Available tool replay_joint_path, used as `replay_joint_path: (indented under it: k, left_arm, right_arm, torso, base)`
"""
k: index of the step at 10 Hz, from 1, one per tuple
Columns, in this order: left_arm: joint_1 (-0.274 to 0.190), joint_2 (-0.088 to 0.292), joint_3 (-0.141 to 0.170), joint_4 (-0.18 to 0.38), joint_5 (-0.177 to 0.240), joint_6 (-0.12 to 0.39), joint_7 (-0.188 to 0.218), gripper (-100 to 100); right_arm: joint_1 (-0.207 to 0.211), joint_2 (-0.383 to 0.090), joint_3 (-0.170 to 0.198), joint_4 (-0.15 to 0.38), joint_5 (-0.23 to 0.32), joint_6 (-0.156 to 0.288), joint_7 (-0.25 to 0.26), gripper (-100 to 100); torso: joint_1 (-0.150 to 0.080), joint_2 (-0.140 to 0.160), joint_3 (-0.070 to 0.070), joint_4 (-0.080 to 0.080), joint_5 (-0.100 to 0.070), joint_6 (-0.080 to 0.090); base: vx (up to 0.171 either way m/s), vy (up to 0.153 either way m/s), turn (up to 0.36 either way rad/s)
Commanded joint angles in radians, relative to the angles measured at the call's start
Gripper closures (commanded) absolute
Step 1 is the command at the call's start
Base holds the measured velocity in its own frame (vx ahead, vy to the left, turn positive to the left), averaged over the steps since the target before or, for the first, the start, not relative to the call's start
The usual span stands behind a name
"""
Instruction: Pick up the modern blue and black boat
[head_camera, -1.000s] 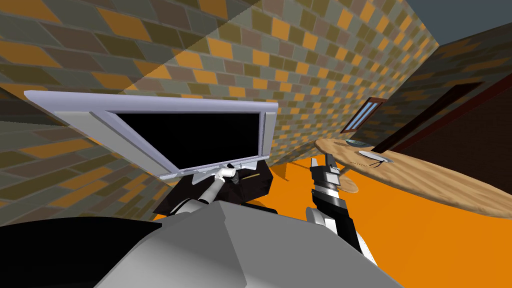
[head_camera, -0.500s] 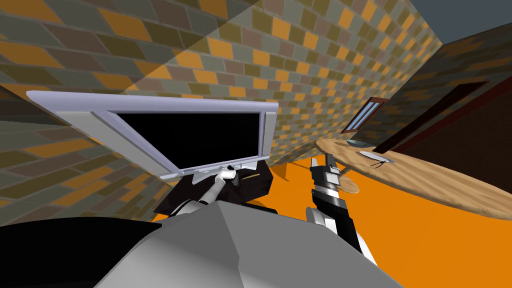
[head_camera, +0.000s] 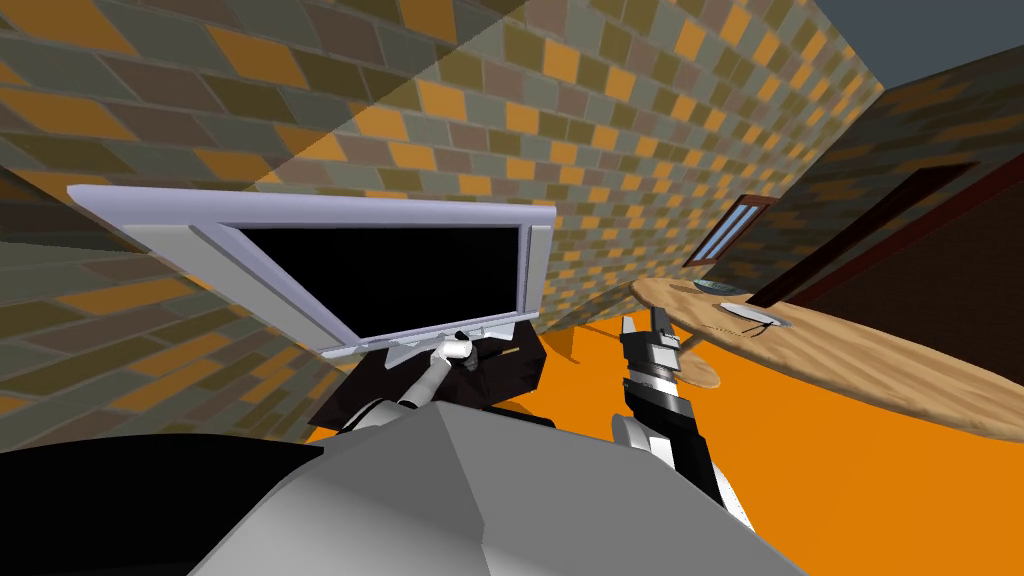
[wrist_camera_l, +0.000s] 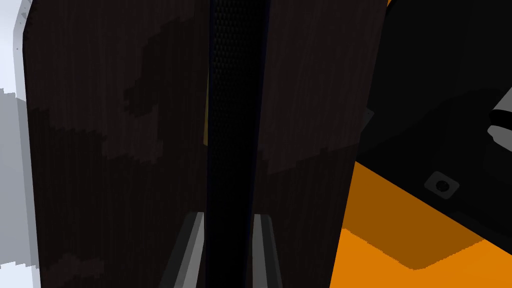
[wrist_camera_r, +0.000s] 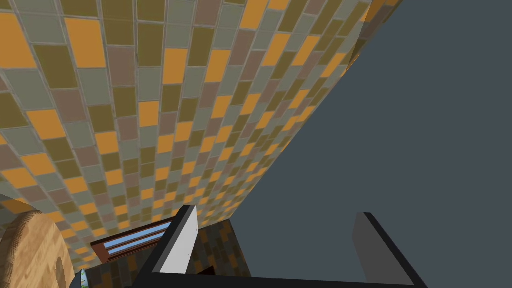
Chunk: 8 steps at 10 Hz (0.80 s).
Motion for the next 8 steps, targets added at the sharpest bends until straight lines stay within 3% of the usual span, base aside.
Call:
replay_joint_path:
  k: [1,2,3,4,6,7,8]
  left_arm:
    - [0.0,0.0,0.0,0.0,0.0,0.0,0.0,100]
    - [0.0,0.0,0.0,0.0,0.0,0.0,0.0,100]
    - [0.0,0.0,0.0,0.0,0.0,0.0,0.0,0]
    - [-0.001,0.01,-0.003,-0.025,0.008,0.033,0.009,100]
    - [-0.006,0.025,-0.005,-0.065,0.016,0.074,0.021,100]
    - [-0.002,0.019,-0.005,-0.06,0.01,0.062,0.02,100]
    - [-0.002,0.019,-0.006,-0.063,0.01,0.067,0.023,0]
  right_arm:
    - [0.0,0.0,0.0,0.0,0.0,0.0,0.0,0]
    - [0.0,0.0,0.0,0.0,0.0,0.0,0.0,0]
    - [0.0,0.0,0.0,0.0,0.0,0.0,0.0,0]
    - [0.0,0.0,0.0,0.0,0.0,0.0,0.0,0]
    - [0.0,0.0,0.0,0.0,0.0,0.0,0.0,0]
    - [0.0,0.0,0.0,0.0,0.0,0.0,0.0,0]
    - [0.0,0.0,0.0,0.0,0.0,0.0,0.0,0]
  torso:
    - [0.0,0.0,0.0,0.0,0.0,0.0]
    - [0.0,0.0,0.0,0.0,0.0,0.0]
    - [0.0,-0.001,-0.001,0.0,0.0,0.0]
    - [0.001,-0.001,-0.001,0.0,0.0,0.0]
    - [0.001,0.0,0.0,0.0,0.0,0.0]
    - [0.001,0.0,0.0,0.0,0.0,0.0]
    - [0.001,-0.001,-0.001,0.0,0.0,0.0]
  base:
    - [0.0,0.0,0.0]
    - [0.0,0.0,0.0]
    - [0.0,0.0,0.0]
    - [0.001,0.008,-0.047]
    - [-0.005,0.006,-0.01]
    - [0.0,0.0,0.0]
    - [0.0,0.0,0.0]
